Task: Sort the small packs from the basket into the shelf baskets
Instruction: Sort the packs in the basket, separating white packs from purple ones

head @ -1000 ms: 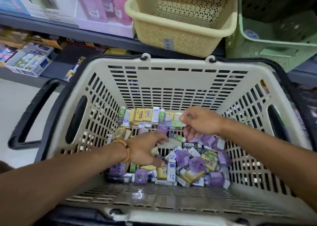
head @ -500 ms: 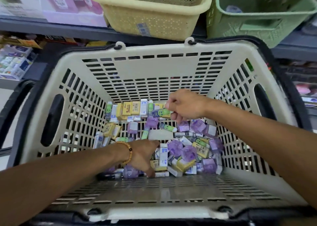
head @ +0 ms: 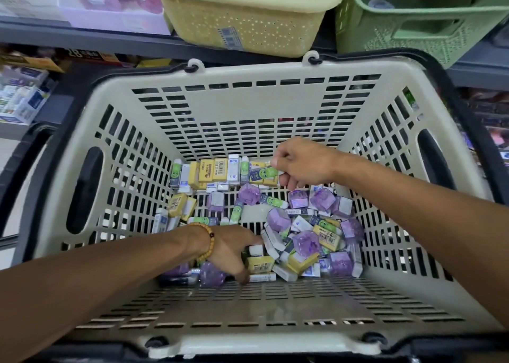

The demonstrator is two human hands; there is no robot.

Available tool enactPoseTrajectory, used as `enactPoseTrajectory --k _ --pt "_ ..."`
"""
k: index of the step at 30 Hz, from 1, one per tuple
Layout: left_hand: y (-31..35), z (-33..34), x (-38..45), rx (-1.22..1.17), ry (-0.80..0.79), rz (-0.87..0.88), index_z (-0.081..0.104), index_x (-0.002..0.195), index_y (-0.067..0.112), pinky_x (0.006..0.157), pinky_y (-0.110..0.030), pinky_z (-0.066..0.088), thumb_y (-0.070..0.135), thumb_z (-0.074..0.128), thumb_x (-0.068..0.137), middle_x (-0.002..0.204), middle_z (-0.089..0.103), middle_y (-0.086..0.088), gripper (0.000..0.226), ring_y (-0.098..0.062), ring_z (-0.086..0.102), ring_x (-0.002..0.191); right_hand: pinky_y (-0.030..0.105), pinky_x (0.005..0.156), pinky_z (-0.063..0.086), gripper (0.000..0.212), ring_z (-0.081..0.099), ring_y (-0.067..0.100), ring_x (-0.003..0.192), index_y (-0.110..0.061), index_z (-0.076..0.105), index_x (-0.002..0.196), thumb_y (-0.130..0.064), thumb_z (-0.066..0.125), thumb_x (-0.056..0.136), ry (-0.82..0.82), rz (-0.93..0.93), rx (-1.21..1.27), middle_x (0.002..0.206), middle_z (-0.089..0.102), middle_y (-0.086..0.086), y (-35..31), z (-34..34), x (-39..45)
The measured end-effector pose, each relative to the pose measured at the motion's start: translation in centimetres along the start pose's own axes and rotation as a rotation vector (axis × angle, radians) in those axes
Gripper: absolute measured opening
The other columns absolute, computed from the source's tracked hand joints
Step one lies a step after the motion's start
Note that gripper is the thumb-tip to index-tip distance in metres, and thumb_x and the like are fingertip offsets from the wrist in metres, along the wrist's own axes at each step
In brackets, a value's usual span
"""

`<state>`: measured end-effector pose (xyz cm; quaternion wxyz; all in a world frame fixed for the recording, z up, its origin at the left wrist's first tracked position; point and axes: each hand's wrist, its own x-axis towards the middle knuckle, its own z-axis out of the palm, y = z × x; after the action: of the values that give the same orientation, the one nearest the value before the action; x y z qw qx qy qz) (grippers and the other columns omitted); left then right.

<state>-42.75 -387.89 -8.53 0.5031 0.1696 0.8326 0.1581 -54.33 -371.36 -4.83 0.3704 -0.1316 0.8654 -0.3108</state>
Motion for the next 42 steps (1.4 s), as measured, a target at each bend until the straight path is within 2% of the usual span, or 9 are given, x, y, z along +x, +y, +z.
enactPoseTrajectory --k 8,13,20,24,28,31,34,37,42 --pt "-1.1 0.2 -0.4 -0.123 0.000 0.004 0.043 0.140 0.038 0.076 -0.015 0.037 0.031 0.073 0.083 0.137 0.051 0.003 0.065 -0.015 0.054 0.112 0.023 0.056 0.050 0.023 0.065 0.009 0.059 -0.014 0.058 0.094 -0.024 0.040 0.104 0.021 -0.005 0.013 0.082 0.070 0.006 0.1 -0.1 0.2" --pt "-0.9 0.4 0.2 -0.187 -0.020 -0.020 0.036 0.145 0.035 0.096 -0.020 0.028 0.037 0.070 0.083 0.153 0.034 0.007 0.071 -0.014 0.041 0.130 0.020 0.054 0.050 0.022 0.065 0.009 0.060 -0.015 0.058 0.096 -0.024 0.040 0.104 0.036 0.000 0.020 0.083 0.070 0.005 0.2 -0.2 0.0" --pt "-1.5 0.6 -0.1 -0.188 -0.062 -0.001 0.040 0.141 0.042 0.085 -0.013 0.035 0.042 0.071 0.082 0.120 0.053 0.016 0.067 -0.004 0.051 0.099 0.020 0.052 0.048 0.022 0.065 0.007 0.061 -0.017 0.058 0.092 -0.025 0.041 0.104 0.038 0.001 0.017 0.083 0.070 0.003 0.1 -0.3 -0.2" --pt "-1.1 0.1 0.5 -0.245 -0.073 0.026 0.046 0.136 0.040 0.081 -0.012 0.046 0.031 0.078 0.078 0.140 0.050 0.003 0.066 0.006 0.061 0.071 0.021 0.054 0.048 0.021 0.066 0.010 0.064 -0.017 0.057 0.091 -0.023 0.041 0.104 0.026 0.022 0.017 0.087 0.070 0.006 0.0 -0.3 -0.1" --pt "-1.2 0.0 0.8 -0.219 -0.068 0.015 0.044 0.139 0.038 0.102 -0.021 0.031 0.038 0.079 0.075 0.148 0.038 0.011 0.073 -0.010 0.046 0.122 0.020 0.054 0.048 0.020 0.065 0.010 0.064 -0.012 0.058 0.099 -0.025 0.043 0.104 0.022 0.035 0.031 0.086 0.069 0.006 0.3 -0.2 0.0" --pt "-1.3 0.5 1.1 -0.221 -0.064 0.013 0.039 0.145 0.030 0.107 -0.021 0.032 0.033 0.079 0.077 0.149 0.040 0.009 0.079 -0.016 0.043 0.131 0.022 0.055 0.047 0.021 0.064 0.011 0.063 -0.010 0.057 0.100 -0.024 0.043 0.104 0.018 0.052 0.057 0.086 0.068 0.007 0.6 -0.1 0.1" --pt "-1.6 0.3 1.3 -0.241 -0.039 -0.004 0.041 0.143 0.029 0.070 0.002 0.037 0.028 0.078 0.078 0.131 0.056 0.004 0.075 -0.013 0.060 0.106 0.025 0.059 0.050 0.020 0.064 0.013 0.063 -0.011 0.058 0.093 -0.023 0.046 0.103 0.022 0.050 0.084 0.085 0.069 0.009 0.6 -0.2 0.1" --pt "-1.9 0.0 1.5 -0.305 -0.015 -0.018 0.050 0.137 0.022 0.050 -0.006 0.041 0.018 0.075 0.081 0.104 0.069 -0.001 0.062 0.002 0.058 0.060 0.027 0.060 0.053 0.023 0.064 0.013 0.061 -0.012 0.064 0.084 -0.023 0.053 0.100 0.047 0.025 0.103 0.079 0.069 0.008 0.6 -0.3 -0.1" --pt "-1.1 0.4 1.8 -0.166 -0.018 -0.023 0.041 0.145 0.020 0.092 -0.016 0.033 0.039 0.078 0.077 0.149 0.040 0.003 0.079 -0.018 0.047 0.127 0.023 0.056 0.051 0.028 0.062 0.009 0.056 -0.006 0.068 0.083 -0.027 0.058 0.098 0.103 0.029 0.070 0.072 0.069 0.004 0.8 0.3 -0.3"
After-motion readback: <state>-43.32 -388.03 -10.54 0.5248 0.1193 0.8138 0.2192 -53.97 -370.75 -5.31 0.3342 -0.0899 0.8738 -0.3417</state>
